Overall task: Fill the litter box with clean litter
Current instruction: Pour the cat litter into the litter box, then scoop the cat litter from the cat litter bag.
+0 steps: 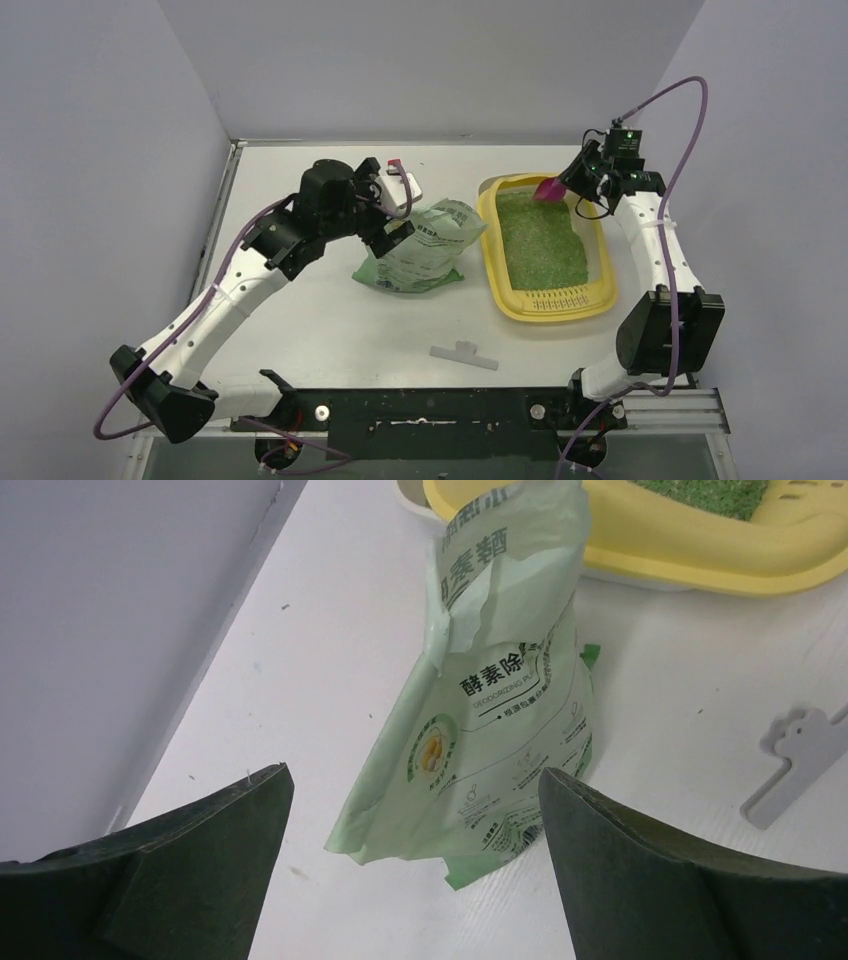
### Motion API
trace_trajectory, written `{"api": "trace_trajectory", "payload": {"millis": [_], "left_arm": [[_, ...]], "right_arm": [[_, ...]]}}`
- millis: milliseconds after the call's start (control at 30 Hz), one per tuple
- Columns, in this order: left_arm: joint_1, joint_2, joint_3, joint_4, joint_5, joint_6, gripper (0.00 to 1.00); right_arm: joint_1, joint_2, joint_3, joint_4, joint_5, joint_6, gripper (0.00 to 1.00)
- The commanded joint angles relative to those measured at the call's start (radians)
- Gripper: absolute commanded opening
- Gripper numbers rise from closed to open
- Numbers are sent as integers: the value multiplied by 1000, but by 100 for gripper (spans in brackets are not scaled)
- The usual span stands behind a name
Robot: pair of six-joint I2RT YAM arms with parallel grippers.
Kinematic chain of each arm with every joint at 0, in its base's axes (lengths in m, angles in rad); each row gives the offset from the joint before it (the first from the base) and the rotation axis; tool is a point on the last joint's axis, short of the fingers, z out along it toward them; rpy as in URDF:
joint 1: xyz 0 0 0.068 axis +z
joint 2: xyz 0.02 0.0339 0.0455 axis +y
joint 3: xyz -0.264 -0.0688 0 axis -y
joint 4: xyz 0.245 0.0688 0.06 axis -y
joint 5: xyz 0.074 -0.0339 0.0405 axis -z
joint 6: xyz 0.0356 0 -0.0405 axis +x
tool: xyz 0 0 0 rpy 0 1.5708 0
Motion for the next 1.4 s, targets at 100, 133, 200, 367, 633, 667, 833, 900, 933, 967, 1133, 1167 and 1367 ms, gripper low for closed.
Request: {"api": "trace_trajectory", "payload": {"millis": [100, 133, 200, 367, 633, 667, 833, 900, 933, 967, 1133, 1167, 1367], "left_arm": [[108, 144, 164, -119, 85, -78, 93], [119, 161, 179, -136, 89, -90, 93], [136, 179, 194, -161, 77, -105, 92], [143, 168, 169, -178, 51, -97, 92], [172, 216, 234, -202, 77, -91, 93], [176, 228, 247, -209, 83, -87, 93], [195, 291, 320, -249, 131, -58, 93], [197, 322, 372, -286, 138, -34, 93], [199, 337, 395, -300, 142, -23, 93], [199, 352, 421, -317, 148, -13, 93], [205, 378, 455, -352, 152, 21, 93], [205, 378, 448, -354, 149, 27, 93], [206, 372, 397, -357, 157, 65, 93]], "right_arm": [[11, 88, 116, 134, -6, -58, 0], [12, 98, 117, 149, -6, -58, 0], [11, 117, 121, 162, -21, -47, 0], [14, 97, 83, 167, -57, -28, 0], [14, -67, 26, 40, -99, -55, 0], [13, -103, 6, 34, -107, -55, 0], [11, -265, -83, 1, -182, -46, 0], [10, -312, -112, -12, -226, -27, 0], [9, -334, -121, -21, -243, -21, 0], [8, -355, -130, -28, -262, -15, 0], [6, -458, -174, -20, -335, 48, 0], [6, -474, -188, -7, -357, 67, 0], [8, -547, -273, 70, -454, 145, 0]]}}
